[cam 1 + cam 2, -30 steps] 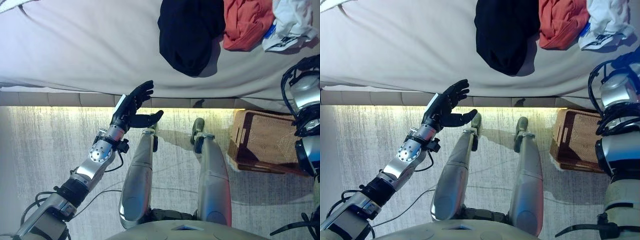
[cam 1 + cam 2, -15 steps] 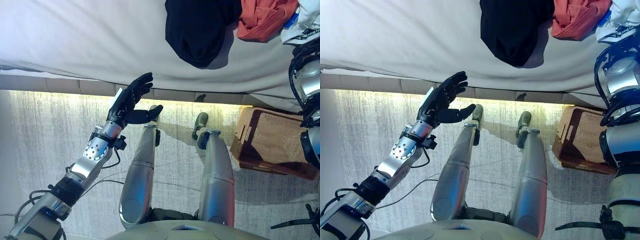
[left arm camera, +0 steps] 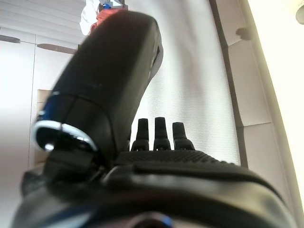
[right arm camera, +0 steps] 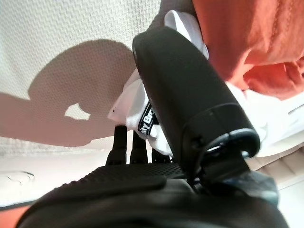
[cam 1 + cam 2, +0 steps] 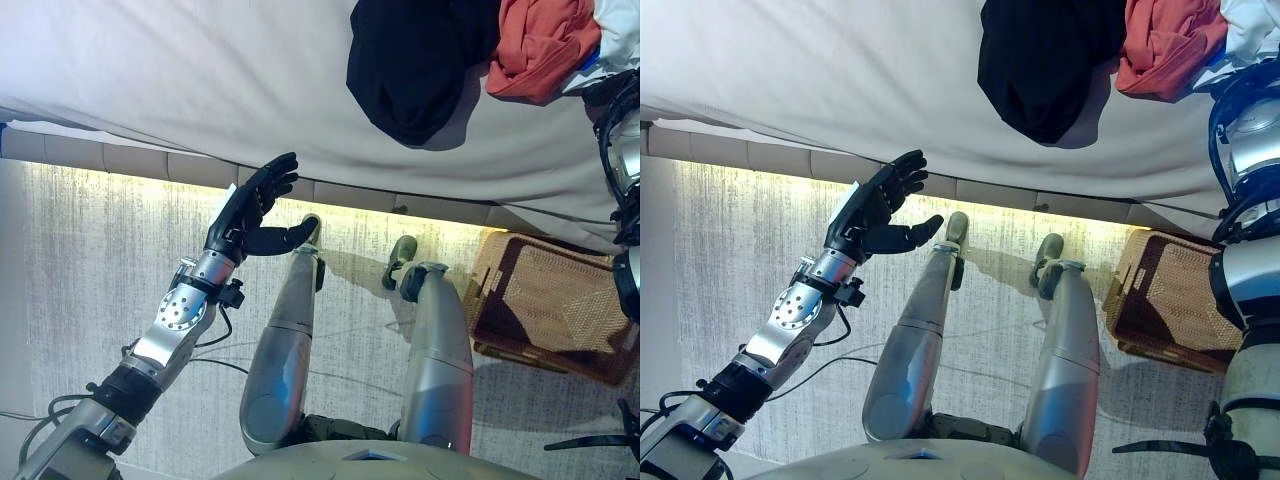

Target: Pick up the clothes from the bed and place them into the basket

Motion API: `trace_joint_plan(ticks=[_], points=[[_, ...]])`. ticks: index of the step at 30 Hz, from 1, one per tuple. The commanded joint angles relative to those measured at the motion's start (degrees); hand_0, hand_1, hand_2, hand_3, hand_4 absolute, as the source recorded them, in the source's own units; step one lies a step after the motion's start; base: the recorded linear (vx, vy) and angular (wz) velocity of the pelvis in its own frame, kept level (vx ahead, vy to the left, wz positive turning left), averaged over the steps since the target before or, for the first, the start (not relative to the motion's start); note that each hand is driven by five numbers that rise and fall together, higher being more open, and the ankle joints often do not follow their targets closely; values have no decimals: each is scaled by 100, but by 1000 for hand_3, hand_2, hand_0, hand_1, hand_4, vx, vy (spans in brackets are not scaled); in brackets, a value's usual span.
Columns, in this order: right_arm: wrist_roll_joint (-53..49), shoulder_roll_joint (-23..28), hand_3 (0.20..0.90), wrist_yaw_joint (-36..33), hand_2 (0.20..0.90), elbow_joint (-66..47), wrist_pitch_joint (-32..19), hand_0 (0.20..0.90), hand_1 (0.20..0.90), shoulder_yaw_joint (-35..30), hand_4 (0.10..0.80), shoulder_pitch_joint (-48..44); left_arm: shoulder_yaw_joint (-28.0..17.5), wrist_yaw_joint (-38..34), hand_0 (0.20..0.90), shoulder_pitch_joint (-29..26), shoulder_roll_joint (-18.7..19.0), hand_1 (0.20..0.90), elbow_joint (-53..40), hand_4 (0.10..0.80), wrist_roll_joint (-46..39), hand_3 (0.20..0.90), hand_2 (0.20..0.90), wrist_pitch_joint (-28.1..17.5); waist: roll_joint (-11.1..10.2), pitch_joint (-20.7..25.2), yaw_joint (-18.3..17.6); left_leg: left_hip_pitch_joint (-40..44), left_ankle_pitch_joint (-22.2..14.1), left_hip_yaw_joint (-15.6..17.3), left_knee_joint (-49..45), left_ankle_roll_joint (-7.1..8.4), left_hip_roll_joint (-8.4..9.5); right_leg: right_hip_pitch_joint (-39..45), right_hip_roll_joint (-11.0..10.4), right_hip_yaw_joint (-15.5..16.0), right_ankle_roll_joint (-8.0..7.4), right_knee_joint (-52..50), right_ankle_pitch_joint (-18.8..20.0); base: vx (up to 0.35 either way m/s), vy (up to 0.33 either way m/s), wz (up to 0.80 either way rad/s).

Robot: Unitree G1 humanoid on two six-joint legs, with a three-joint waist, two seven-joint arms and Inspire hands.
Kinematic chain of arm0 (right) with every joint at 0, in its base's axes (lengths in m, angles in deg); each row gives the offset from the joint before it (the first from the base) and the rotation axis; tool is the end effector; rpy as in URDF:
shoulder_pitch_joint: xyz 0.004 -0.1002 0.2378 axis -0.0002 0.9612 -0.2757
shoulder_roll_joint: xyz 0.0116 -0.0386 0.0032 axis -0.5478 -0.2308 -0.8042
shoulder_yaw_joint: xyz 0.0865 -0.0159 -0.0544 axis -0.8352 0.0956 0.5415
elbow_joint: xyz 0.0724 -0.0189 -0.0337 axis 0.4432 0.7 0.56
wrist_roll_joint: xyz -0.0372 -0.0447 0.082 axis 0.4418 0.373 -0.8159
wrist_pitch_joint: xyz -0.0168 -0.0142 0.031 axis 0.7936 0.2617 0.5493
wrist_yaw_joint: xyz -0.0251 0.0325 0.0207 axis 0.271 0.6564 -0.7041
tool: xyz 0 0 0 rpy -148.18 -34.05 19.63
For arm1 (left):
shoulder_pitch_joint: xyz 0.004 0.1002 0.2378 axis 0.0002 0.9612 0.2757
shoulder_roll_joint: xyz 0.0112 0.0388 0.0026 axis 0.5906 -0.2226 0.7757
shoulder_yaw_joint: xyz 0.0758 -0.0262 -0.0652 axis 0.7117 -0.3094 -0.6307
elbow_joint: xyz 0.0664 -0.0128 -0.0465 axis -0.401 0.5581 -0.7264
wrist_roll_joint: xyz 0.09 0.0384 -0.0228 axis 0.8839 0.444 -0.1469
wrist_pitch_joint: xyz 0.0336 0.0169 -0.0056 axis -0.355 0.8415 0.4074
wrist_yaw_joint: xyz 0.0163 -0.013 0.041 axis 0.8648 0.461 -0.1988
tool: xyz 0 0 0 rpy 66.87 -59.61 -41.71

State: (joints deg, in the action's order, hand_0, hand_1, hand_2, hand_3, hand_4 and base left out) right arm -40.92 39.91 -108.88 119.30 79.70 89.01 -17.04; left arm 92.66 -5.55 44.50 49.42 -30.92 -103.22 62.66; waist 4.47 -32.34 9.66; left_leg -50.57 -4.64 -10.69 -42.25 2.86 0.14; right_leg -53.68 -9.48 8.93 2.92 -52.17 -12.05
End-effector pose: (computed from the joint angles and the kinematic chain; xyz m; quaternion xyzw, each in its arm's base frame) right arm 0.3268 -0.3323 0.2696 -0.3808 0.0045 -0.3963 0.8354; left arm 0.2189 0.1961 0.0725 0.0334 -0.1271 -0.1685 0.9769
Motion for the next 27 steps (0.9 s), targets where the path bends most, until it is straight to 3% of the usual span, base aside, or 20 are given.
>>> trace_joint_plan(ticks=[1, 8, 16, 21, 22, 27], points=[[14, 740, 200, -211, 300, -122, -349, 300, 300, 312, 100, -501, -436, 115, 900, 196, 115, 900, -1017, 800, -148, 900, 900, -693, 120, 255, 52, -134, -572, 520, -942, -368, 112, 529, 335, 213, 114, 133, -293, 3, 12, 4], [111, 876, 200, -307, 300, -93, -415, 300, 300, 202, 100, -324, -472, 176, 900, 285, 105, 900, -1064, 800, -207, 900, 900, -783, 107, 255, 13, 99, -631, 607, -878, -377, 93, 740, 310, 186, 103, 274, -273, -1, 66, 0], [286, 1078, 200, -456, 300, -284, -512, 300, 300, -134, 100, 192, -511, 278, 900, 305, 41, 900, -1098, 800, -308, 900, 900, -793, -22, 255, -119, 1031, -811, 864, -478, -407, 40, 1574, 257, 182, 97, 650, -271, -6, 162, -7], [311, 1200, 200, -532, 300, -480, -709, 300, 300, -628, 100, 740, -474, 313, 900, 189, -34, 900, -980, 800, -275, 900, 900, -570, -185, 398, -255, 1841, -907, 1086, -66, -418, -47, 2322, 156, 177, 40, 1125, -177, 18, 206, -15], [314, 1232, 200, -552, 300, -556, -774, 300, 300, -764, 100, 901, -423, 247, 900, 159, -52, 900, -923, 800, -206, 900, 900, -500, -237, 473, -301, 1974, -774, 1175, 120, -436, -78, 2442, 134, 193, 64, 1337, -10, -5, 249, -14], [348, 1395, 200, -449, 300, -856, -1010, 300, 300, -1266, 100, 1720, -303, 53, 900, 108, -136, 900, -553, 800, -256, 900, 900, -31, -437, 925, -538, 2854, -776, 1460, 801, -392, -174, 3213, 99, 42, -115, 2144, 214, 91, 195, -19]])
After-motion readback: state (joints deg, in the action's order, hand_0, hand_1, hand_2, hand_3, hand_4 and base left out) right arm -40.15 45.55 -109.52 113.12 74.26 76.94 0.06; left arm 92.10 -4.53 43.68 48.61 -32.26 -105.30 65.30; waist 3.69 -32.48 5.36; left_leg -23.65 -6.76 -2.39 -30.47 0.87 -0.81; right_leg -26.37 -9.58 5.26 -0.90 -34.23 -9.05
